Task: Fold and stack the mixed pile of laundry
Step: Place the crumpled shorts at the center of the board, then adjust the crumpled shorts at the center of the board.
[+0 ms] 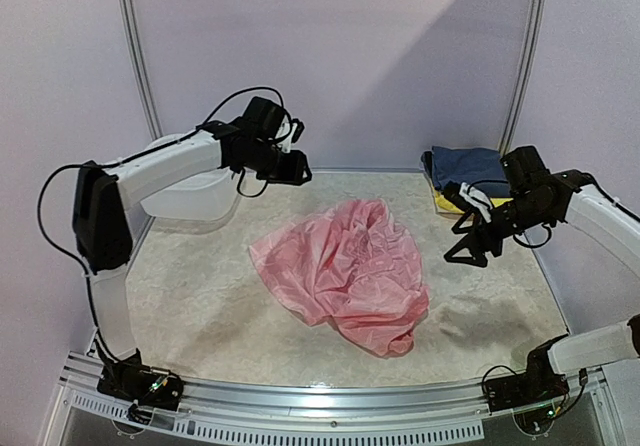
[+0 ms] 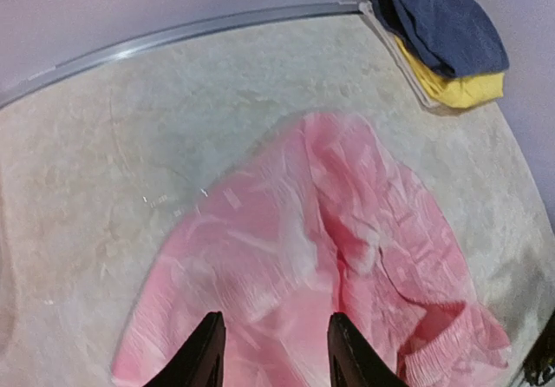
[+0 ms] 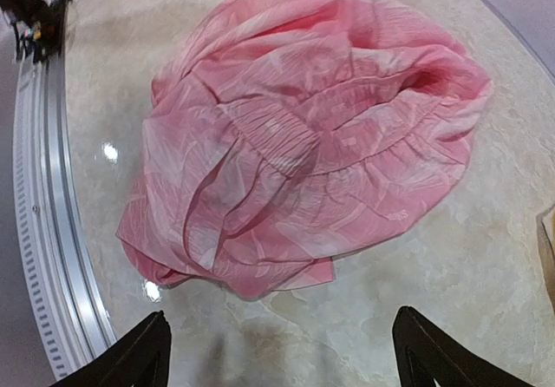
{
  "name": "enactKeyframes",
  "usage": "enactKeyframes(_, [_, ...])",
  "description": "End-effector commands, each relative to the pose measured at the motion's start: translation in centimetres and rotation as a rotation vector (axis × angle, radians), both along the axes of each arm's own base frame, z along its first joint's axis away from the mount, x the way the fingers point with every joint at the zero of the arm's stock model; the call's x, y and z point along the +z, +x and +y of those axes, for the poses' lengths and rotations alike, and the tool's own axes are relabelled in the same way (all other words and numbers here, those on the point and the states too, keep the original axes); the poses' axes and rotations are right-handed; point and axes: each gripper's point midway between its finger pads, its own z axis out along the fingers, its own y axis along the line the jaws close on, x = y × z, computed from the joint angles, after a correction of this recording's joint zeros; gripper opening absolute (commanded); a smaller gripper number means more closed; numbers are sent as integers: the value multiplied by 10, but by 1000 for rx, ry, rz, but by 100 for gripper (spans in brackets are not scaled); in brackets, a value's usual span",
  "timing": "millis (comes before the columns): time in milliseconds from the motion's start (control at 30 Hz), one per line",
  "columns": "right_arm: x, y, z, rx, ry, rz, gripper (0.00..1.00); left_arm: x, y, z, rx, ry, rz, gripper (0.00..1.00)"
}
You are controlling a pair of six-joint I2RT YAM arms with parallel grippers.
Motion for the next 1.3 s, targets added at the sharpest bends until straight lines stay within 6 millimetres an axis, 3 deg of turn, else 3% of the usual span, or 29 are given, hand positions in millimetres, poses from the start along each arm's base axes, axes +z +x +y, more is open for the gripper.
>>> enactKeyframes(0, [-14, 4, 23, 81, -129, -32, 90, -20, -64, -1, -36, -37, 108, 41])
enactKeyframes(167, [-29, 57, 57, -34, -96, 122, 94, -72, -124, 19, 39, -34, 235, 48])
enactKeyframes(333, [-62, 88, 87, -84, -69, 338, 96, -99, -158, 37, 105, -4, 258, 51])
enactKeyframes(467, [-92, 83, 102, -69, -65, 521, 95, -120, -167, 48, 135, 45, 273, 52])
enactKeyframes(633, [-108, 61, 115, -15, -90, 595, 92, -141, -173, 50, 149, 67, 311, 51])
enactKeyframes(833, [-115, 40, 118, 30, -95, 681, 61, -142, -169, 43, 132, 67, 310, 51])
enactKeyframes(933, [-106, 32, 115, 67, -102, 699, 27, -137, -166, 43, 130, 71, 298, 51])
enactKeyframes(1033, [-86, 21, 102, 102, -112, 709, 6, -132, -164, 45, 137, 75, 277, 51])
enactKeyframes(1167, [-40, 20, 60, 41, -140, 607, 0, -124, -159, 48, 148, 86, 242, 51])
enactKeyframes(1233, [-13, 17, 29, -8, -163, 522, 0, -120, -157, 48, 145, 92, 232, 51])
enactKeyframes(1267, [-10, 17, 12, -46, -179, 511, 0, -121, -156, 48, 144, 97, 231, 51])
